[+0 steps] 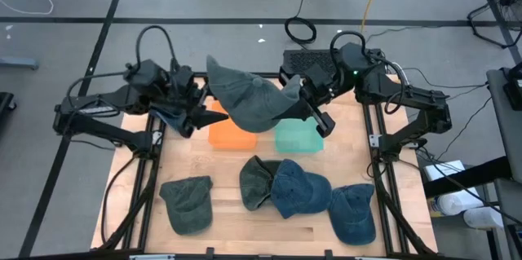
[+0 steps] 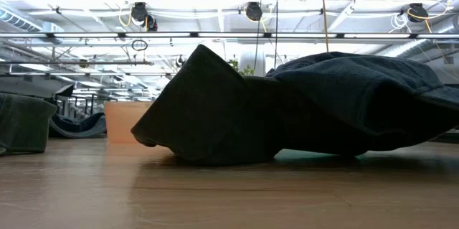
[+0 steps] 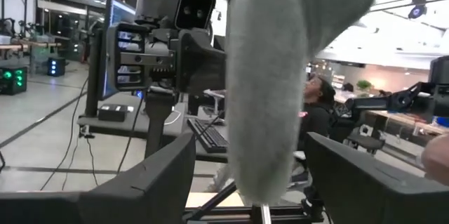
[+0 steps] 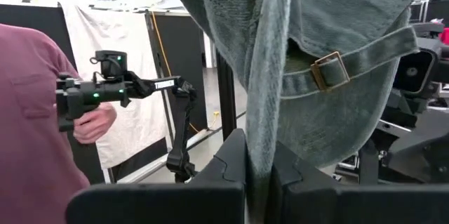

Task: Pick & Place hat
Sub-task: Put the top gray cap into the green bin

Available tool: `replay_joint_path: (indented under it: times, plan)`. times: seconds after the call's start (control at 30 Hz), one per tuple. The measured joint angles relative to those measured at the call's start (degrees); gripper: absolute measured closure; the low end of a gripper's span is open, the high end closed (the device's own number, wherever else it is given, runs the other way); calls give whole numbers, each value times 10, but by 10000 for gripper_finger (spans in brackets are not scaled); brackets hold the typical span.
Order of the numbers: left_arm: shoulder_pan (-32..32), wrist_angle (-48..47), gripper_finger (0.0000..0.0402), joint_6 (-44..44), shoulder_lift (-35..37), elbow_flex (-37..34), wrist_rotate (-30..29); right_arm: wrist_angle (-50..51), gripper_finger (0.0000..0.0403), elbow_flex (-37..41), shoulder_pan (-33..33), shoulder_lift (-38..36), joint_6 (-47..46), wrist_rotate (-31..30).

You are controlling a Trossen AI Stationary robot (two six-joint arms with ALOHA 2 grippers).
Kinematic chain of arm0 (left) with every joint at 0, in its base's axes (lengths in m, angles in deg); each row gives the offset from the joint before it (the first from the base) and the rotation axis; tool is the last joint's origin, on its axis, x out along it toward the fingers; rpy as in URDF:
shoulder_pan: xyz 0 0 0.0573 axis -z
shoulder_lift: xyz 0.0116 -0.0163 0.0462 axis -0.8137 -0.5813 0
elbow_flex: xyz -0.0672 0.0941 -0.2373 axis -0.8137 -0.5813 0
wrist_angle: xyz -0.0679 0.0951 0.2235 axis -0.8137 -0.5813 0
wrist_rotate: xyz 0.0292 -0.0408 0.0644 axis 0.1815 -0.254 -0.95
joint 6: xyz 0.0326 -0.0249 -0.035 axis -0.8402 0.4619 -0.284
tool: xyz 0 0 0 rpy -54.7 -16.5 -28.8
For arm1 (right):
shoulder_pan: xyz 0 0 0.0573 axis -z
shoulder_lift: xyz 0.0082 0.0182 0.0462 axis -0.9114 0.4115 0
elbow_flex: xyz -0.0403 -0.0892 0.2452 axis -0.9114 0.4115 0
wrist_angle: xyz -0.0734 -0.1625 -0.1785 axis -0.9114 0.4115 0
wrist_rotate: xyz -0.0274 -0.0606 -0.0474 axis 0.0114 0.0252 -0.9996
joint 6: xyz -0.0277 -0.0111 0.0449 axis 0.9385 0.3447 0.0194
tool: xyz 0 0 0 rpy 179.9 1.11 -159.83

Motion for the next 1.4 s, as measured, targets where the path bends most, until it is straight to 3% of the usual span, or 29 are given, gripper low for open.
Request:
replay_joint_path:
  times: [0.23, 0.47, 0.83, 1.4]
  plan:
    - [0, 3, 128, 29, -46, 39, 54, 3, 403, 0, 0, 0, 2, 0]
    - [0, 3, 167, 61, -52, 44, 124, 3, 403, 1, 1, 0, 3, 15]
    - [0, 24, 230, 62, -52, 44, 135, 0, 403, 1, 1, 0, 14, 15]
    - [0, 38, 380, 85, -51, 44, 157, -2, 400, 1, 1, 0, 18, 13]
